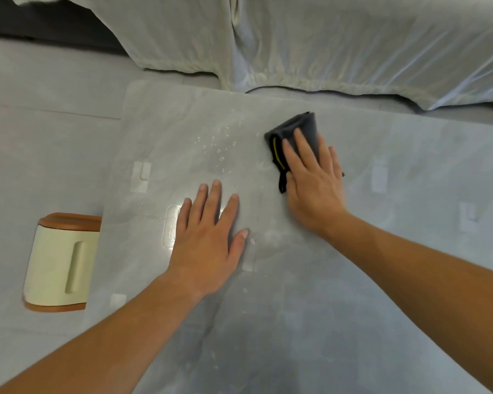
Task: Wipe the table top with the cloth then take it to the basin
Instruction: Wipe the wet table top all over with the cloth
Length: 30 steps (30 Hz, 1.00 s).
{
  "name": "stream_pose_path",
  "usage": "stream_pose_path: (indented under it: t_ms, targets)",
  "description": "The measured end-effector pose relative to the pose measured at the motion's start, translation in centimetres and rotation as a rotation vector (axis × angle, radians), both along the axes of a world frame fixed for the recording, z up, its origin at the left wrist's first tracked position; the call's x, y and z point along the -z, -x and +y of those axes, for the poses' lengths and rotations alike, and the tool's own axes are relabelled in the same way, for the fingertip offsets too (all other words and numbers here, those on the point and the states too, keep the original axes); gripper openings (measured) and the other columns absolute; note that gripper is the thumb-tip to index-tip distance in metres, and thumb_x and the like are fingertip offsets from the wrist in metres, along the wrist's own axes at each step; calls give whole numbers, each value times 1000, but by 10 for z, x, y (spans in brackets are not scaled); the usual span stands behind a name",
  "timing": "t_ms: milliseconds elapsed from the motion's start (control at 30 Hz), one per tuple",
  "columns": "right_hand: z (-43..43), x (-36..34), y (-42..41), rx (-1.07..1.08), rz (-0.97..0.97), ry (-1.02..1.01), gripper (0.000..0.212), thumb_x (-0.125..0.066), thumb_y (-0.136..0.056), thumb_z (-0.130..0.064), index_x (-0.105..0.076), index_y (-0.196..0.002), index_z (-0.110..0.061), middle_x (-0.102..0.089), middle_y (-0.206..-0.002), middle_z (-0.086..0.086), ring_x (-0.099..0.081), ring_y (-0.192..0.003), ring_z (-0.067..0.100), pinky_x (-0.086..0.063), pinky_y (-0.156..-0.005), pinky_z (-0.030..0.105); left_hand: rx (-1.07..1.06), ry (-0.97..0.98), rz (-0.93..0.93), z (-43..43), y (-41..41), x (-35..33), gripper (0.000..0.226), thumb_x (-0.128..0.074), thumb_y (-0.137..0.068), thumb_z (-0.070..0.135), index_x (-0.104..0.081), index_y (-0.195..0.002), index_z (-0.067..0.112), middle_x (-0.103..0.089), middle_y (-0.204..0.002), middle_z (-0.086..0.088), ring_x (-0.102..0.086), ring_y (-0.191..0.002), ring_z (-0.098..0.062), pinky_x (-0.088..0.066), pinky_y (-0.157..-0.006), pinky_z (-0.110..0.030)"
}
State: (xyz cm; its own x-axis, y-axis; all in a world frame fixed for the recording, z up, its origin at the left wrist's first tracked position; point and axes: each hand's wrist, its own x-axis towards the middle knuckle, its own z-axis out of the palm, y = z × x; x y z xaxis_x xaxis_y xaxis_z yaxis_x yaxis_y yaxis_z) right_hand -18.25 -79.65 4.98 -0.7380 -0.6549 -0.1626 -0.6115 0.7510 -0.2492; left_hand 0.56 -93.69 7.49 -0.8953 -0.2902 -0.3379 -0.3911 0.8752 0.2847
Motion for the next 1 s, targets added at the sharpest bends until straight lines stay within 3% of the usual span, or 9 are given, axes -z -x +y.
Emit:
stream_pose_path:
  t_ms: [133, 300, 433, 533, 600, 733, 900, 1000]
  targets:
    - [2, -4, 31, -94, -2, -14, 60, -33, -97, -31, -25, -157, -30, -15, -167, -5, -7, -153, 30, -5, -124, 48, -9, -11, -5, 0, 1, -1, 66, -13, -101, 56, -17, -158, 24, 6, -168, -7, 15, -153, -25, 10, -123, -43]
    - [-47, -1, 34, 195, -17, 69, 60, -31, -98, -27, -23, -157, -29, -10, -168, -5, -1, -153, 31, 2, -124, 48, -13, -22, 2, -1, 0, 0, 66, -13, -100, 56, -18, -158, 24, 6, -168, -7, 15, -153, -24, 9, -123, -43]
    - [-24, -2, 0, -82, -15, 43, 62, -35, -95, -26, -27, -156, -28, -16, -167, -4, -5, -153, 32, -1, -124, 49, -23, -36, 0, -1, 1, -1, 68, -9, -99, 57, -17, -159, 25, 6, -168, -7, 15, -153, -24, 7, -123, -45]
    - [-10, -7, 26, -220, -28, 26, 61, -37, -94, -26, -33, -155, -27, -22, -165, -3, -13, -153, 32, -12, -122, 53, -14, -31, -5, -3, -1, -1, 67, -7, -99, 57, -14, -159, 26, 8, -168, -6, 16, -153, -24, 7, -123, -45]
    - [-19, -7, 47, -134, -21, 41, 62, -36, -93, -26, -33, -154, -27, -21, -165, -3, -13, -153, 32, -15, -121, 55, -7, -38, -9, -3, -1, -1, 66, -8, -100, 56, -12, -159, 26, 10, -167, -6, 17, -153, -24, 10, -123, -44]
    - [-36, -4, 3, 85, -14, 96, 57, -36, -97, -28, -33, -154, -26, -20, -166, -2, -8, -153, 31, -3, -124, 49, -12, -47, -14, -4, -2, -2, 68, -8, -98, 58, -13, -159, 27, 9, -168, -6, 15, -153, -24, 9, -123, -43]
    - [10, -7, -53, -151, 4, 54, 51, -42, -102, -38, -42, -151, -23, -27, -163, -1, -14, -153, 31, -5, -124, 48, -33, -131, 16, -14, -7, -14, 71, -13, -96, 57, -19, -157, 21, -1, -168, -8, 5, -154, -21, 6, -123, -38]
    - [-3, -7, -22, -10, 23, 63, 47, -40, -104, -32, -42, -150, -23, -28, -163, 0, -15, -152, 32, -9, -123, 50, -28, -121, 29, -12, -26, -23, 74, -8, -95, 57, -25, -156, 19, -8, -167, -10, -1, -154, -24, 5, -122, -37]
